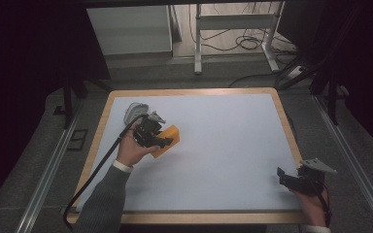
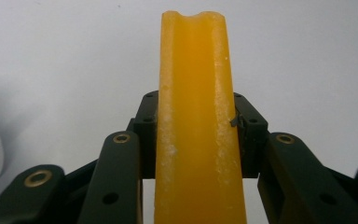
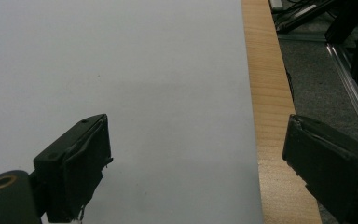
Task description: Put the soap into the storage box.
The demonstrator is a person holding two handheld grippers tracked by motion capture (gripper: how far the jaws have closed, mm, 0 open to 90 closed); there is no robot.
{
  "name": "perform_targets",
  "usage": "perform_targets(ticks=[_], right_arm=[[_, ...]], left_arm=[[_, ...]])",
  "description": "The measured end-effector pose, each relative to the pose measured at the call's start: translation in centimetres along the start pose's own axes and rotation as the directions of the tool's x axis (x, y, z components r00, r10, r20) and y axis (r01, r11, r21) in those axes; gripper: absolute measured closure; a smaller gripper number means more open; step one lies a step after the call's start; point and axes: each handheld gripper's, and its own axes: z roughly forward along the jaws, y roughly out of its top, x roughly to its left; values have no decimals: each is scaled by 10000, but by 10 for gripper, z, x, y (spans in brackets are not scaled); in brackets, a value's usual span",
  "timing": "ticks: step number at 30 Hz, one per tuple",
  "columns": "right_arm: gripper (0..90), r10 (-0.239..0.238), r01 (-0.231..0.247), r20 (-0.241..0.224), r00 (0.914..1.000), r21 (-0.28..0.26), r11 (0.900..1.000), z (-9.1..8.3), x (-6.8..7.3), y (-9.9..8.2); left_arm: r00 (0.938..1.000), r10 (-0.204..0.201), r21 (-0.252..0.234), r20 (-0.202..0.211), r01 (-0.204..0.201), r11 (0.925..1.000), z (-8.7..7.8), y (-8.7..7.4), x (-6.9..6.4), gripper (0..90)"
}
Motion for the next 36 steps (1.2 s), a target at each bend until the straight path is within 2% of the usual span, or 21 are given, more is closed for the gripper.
perform_targets(ticks=[9, 15, 35, 36], right_arm=[[78, -7, 7, -6, 10000, -88, 10000, -1, 0, 0], [78, -11, 10, -13, 10000, -85, 10000, -1, 0, 0], [78, 53, -52, 56, 10000, -80, 10000, -2, -3, 0], [78, 92, -92, 78, 9999, -72, 9999, -2, -3, 0]], left_arm=[[9998, -58, -99, -199, 56, 9999, -8, 0, 7, 612], [9992, -244, -159, -316, 239, 9996, -12, 1, 15, 612], [9966, -574, -133, -592, 567, 9983, -14, 2, 35, 612], [9959, -682, -179, -594, 672, 9976, -14, 2, 36, 612]])
